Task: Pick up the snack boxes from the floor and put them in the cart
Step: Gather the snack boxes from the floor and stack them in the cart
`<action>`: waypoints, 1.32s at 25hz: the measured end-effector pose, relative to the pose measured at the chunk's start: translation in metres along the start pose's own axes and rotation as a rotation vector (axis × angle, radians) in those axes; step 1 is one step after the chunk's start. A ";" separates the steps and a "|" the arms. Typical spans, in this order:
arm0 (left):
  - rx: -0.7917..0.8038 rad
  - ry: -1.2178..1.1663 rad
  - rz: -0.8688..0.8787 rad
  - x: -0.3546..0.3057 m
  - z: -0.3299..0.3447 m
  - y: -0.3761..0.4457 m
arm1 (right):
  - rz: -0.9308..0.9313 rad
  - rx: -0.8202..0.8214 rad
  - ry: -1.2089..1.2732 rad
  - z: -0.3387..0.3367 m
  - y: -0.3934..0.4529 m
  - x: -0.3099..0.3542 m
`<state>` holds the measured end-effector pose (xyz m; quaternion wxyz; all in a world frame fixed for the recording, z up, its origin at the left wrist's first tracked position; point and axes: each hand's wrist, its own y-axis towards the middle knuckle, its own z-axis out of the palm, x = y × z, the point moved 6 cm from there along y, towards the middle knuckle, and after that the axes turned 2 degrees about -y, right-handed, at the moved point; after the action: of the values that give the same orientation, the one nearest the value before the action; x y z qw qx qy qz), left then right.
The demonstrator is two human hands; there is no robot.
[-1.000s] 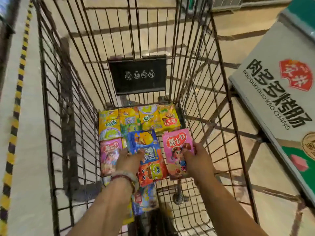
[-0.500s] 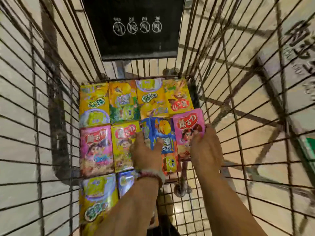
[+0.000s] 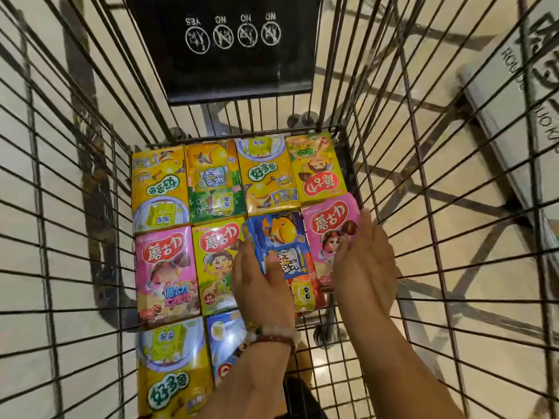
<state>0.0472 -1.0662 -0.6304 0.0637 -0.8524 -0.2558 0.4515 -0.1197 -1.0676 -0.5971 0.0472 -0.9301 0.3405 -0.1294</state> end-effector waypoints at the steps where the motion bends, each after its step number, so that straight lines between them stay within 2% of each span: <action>1: -0.004 0.008 -0.017 0.002 0.001 0.002 | -0.071 -0.039 -0.018 0.002 -0.002 0.002; 4: 0.005 0.007 -0.092 0.003 0.004 0.008 | -0.139 -0.029 0.009 0.017 -0.002 -0.003; 9: 0.040 -0.001 -0.017 -0.003 -0.001 0.008 | -0.165 -0.025 0.004 0.026 -0.002 -0.009; 11: 0.145 0.110 0.080 -0.006 0.000 0.006 | -0.178 0.007 -0.025 0.029 0.001 -0.008; 14: 0.223 0.346 0.362 -0.006 0.002 -0.001 | -0.149 0.122 -0.059 0.033 0.005 -0.009; 18: 0.268 0.698 0.516 0.003 0.009 -0.001 | -0.261 0.034 -0.076 0.034 -0.008 -0.002; 22: 0.410 0.797 0.519 0.006 0.013 0.006 | -0.338 0.091 -0.107 0.048 -0.003 0.006; 25: 0.389 0.855 0.498 0.003 0.008 0.013 | -0.348 0.141 -0.139 0.053 -0.001 0.012; 28: 0.483 0.855 0.426 -0.009 0.004 0.018 | -0.346 0.177 -0.167 0.050 -0.001 0.015; 30: 0.490 0.867 0.425 -0.019 -0.001 0.024 | -0.344 0.257 -0.195 0.043 0.000 0.017; 33: 0.493 0.829 0.430 -0.048 -0.025 0.033 | -0.413 0.257 -0.091 0.011 0.001 0.033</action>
<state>0.0570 -1.1151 -0.5914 0.2643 -0.9524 0.0854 0.1260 -0.0934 -1.0895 -0.6007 0.1531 -0.9711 0.1214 -0.1368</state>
